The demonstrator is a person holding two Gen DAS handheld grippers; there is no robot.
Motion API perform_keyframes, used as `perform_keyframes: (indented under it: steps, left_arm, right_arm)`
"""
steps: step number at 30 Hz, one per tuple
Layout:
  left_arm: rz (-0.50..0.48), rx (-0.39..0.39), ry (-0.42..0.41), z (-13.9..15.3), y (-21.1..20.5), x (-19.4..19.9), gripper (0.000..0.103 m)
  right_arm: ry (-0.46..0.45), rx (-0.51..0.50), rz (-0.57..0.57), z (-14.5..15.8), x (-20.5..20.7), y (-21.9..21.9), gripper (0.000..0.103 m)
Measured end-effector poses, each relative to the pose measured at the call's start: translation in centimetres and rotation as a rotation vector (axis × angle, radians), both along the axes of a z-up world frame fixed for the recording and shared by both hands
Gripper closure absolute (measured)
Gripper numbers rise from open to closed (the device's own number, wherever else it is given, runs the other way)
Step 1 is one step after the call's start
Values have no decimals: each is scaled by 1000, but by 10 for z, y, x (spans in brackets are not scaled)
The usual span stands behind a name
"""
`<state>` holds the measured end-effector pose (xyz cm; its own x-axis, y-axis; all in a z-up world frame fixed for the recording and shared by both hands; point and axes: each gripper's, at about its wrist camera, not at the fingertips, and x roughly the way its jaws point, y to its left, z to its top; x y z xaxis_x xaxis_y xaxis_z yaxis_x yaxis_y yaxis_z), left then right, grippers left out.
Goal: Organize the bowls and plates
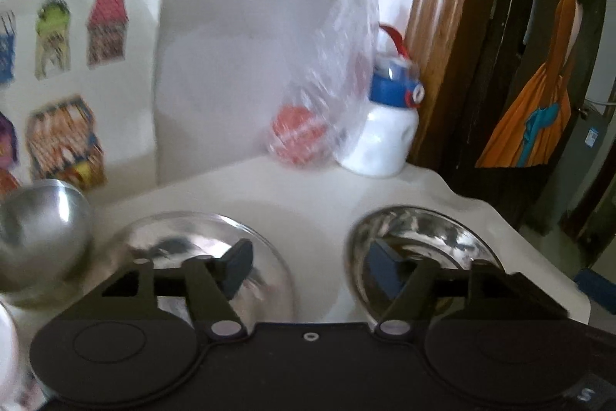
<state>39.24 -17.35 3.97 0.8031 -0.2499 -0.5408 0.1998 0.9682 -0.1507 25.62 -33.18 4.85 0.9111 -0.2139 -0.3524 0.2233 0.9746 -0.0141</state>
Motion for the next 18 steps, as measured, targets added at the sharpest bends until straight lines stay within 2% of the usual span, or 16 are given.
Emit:
perform_keyframes:
  steps: [1,3,9,14,18]
  left_arm:
    - [4,3,-12,5,8,0,20]
    - [12,8,-30,14,25,0,14]
    - [33,38,-63,34,72,9,1]
    - [1,59,-62,41,100,24,1]
    - [-51,100,-34,38,111,42,1]
  right_arm:
    - [-9,1,11,4,-2,5,0]
    - [-28,6,31,11,-7,15,0]
    - [-67,51,88,22,-16,42,0]
    - [-44,182,143,8,-13,54,0]
    - [12,231,158,-11,-3,63,0]
